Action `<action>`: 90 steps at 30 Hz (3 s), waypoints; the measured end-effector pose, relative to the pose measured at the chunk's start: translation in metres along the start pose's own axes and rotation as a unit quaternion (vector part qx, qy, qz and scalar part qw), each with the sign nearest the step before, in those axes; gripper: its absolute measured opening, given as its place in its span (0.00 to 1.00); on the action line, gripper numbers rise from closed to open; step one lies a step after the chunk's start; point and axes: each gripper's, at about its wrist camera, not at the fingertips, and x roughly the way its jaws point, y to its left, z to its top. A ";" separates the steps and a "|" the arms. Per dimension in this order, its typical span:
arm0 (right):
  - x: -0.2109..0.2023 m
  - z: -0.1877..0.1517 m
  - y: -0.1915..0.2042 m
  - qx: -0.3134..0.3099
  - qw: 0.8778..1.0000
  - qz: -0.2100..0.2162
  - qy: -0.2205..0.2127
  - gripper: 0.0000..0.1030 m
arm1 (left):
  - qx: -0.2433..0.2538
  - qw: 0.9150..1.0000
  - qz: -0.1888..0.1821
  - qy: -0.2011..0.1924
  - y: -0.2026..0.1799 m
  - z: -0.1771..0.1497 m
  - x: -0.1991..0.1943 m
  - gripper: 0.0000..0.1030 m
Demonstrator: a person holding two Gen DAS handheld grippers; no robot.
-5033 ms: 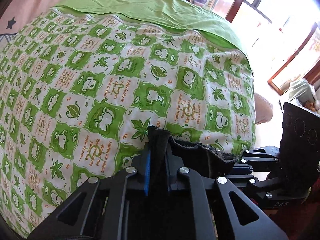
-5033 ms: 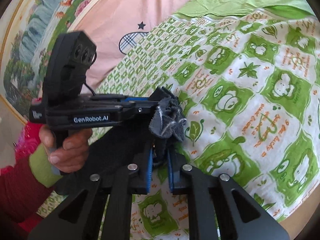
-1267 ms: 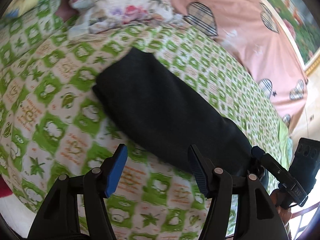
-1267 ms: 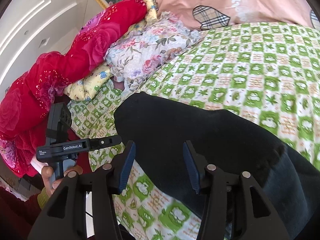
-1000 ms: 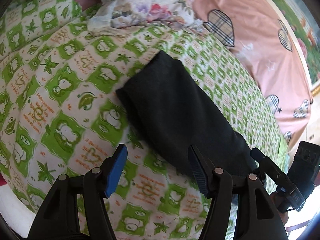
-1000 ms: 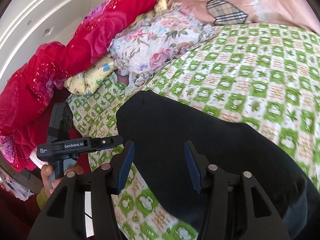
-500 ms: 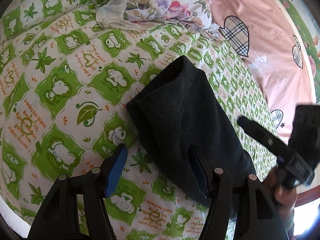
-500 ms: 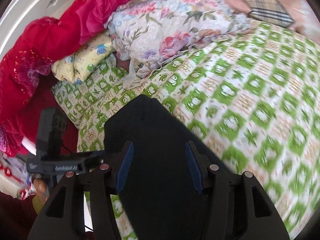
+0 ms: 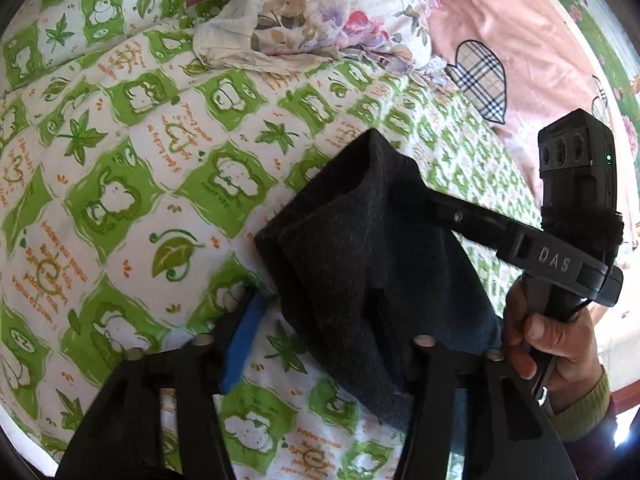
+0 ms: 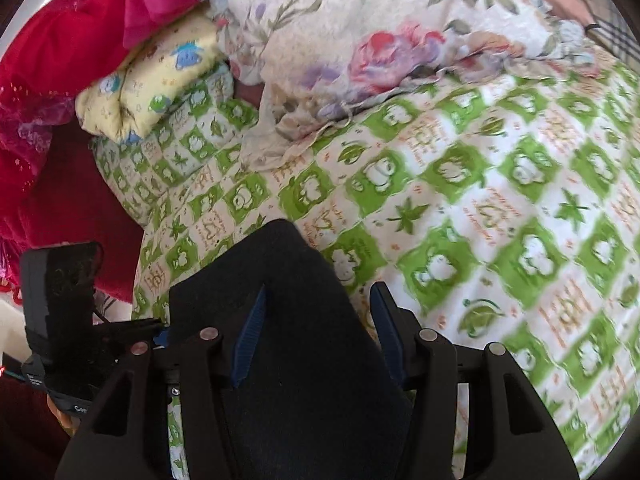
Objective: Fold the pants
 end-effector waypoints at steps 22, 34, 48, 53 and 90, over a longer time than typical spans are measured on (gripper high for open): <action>-0.130 -0.047 0.021 0.032 0.988 0.029 -0.147 0.20 | 0.094 0.993 -0.058 -0.047 -0.092 -0.014 -0.068 0.18; -0.232 -0.148 -0.012 0.088 0.964 0.011 -0.252 0.17 | 0.220 0.968 -0.115 -0.042 -0.202 -0.067 -0.090 0.18; -0.290 -0.261 -0.048 0.167 0.928 -0.007 -0.332 0.17 | 0.331 0.935 -0.124 0.003 -0.297 -0.149 -0.068 0.18; -0.294 -0.299 -0.060 0.198 0.917 -0.014 -0.347 0.17 | 0.365 0.924 -0.110 0.019 -0.315 -0.177 -0.054 0.18; -0.310 -0.439 -0.055 0.388 0.832 -0.165 -0.361 0.70 | 0.475 0.860 -0.161 0.096 -0.313 -0.263 -0.027 0.63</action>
